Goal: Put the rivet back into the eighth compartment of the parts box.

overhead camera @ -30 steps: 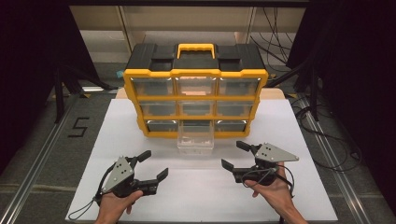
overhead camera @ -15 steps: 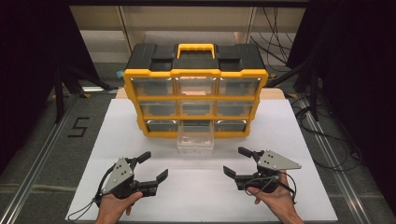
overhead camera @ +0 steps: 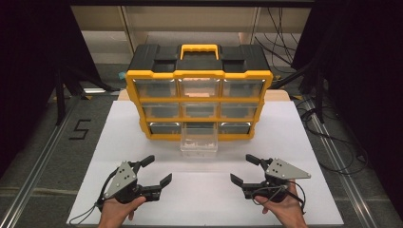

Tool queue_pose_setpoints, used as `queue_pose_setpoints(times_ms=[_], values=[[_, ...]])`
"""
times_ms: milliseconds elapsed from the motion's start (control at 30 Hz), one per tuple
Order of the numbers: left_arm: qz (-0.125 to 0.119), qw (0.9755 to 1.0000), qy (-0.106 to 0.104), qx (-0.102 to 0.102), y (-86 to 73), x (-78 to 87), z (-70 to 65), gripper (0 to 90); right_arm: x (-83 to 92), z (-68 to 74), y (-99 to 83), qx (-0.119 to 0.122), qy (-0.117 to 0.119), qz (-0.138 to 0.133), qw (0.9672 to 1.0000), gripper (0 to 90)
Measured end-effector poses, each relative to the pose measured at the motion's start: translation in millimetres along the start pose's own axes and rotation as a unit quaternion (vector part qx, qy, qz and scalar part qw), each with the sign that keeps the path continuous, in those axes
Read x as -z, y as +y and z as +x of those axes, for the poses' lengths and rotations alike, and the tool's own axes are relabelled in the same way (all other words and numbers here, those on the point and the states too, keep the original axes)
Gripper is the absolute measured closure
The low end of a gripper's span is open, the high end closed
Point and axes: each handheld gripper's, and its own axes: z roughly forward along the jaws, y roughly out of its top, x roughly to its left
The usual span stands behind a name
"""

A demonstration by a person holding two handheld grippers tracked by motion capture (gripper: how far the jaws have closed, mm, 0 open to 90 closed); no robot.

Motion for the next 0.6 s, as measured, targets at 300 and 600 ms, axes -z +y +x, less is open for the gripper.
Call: queue_pose_setpoints(times_ms=[300, 600], values=[[-0.006, 1.0, -0.004, 0.001, -0.1, -1.5, 0.2, 16.2, -1.8, -2.2, 0.9, 0.007, 0.009, 0.001, 0.9999, 16.4], [-0.002, 1.0, -0.001, 0.001, 0.3, -0.5, 0.0, 16.2, -2.5, -2.0, 0.8, 0.003, 0.006, 0.005, 1.0, 16.4]])
